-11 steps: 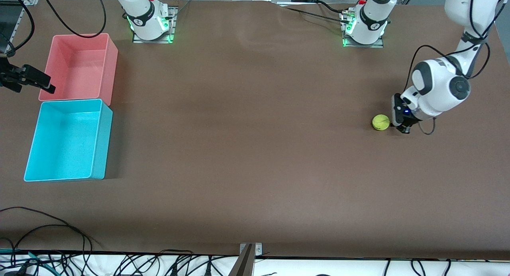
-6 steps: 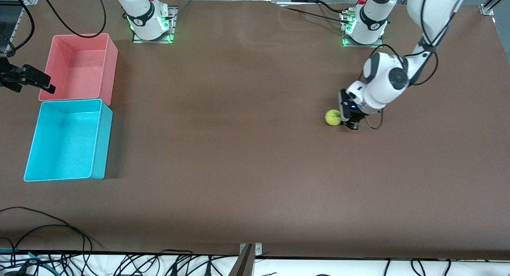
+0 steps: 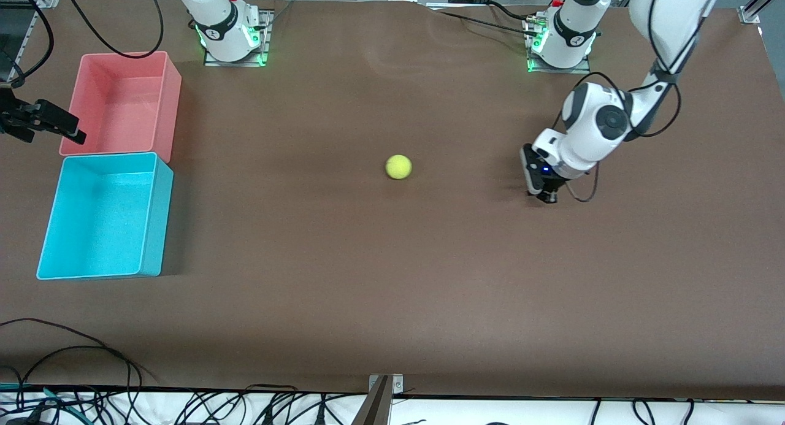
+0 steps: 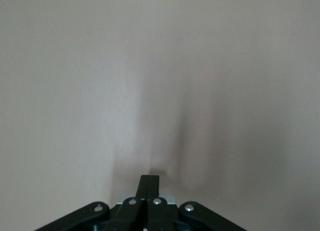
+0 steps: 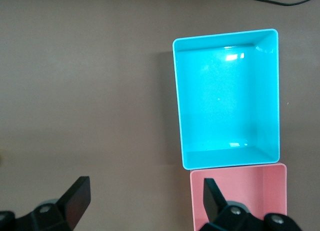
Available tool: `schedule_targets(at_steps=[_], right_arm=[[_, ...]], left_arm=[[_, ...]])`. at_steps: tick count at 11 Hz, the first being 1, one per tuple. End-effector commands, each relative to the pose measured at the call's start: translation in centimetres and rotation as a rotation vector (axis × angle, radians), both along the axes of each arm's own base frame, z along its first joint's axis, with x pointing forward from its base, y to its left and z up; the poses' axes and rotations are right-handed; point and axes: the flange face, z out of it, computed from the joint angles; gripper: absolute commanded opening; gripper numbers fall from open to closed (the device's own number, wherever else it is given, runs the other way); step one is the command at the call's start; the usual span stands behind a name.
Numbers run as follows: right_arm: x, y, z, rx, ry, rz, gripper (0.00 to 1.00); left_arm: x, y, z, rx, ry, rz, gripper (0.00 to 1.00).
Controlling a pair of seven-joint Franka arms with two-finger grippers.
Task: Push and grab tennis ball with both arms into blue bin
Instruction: 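Push the tennis ball with the left gripper toward the bins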
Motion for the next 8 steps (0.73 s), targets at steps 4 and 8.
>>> schedule_targets(at_steps=[4, 8], right_arm=[[0.4, 1.5, -0.1, 0.008, 0.015, 0.021, 1.00], [0.7, 3.1, -1.0, 0.002, 0.044, 0.053, 1.00]], left_arm=[[-0.2, 11.3, 6.9, 0.092, 0.146, 0.154, 0.00], [4.2, 16.3, 16.2, 0.113, 0.249, 0.418, 0.00]])
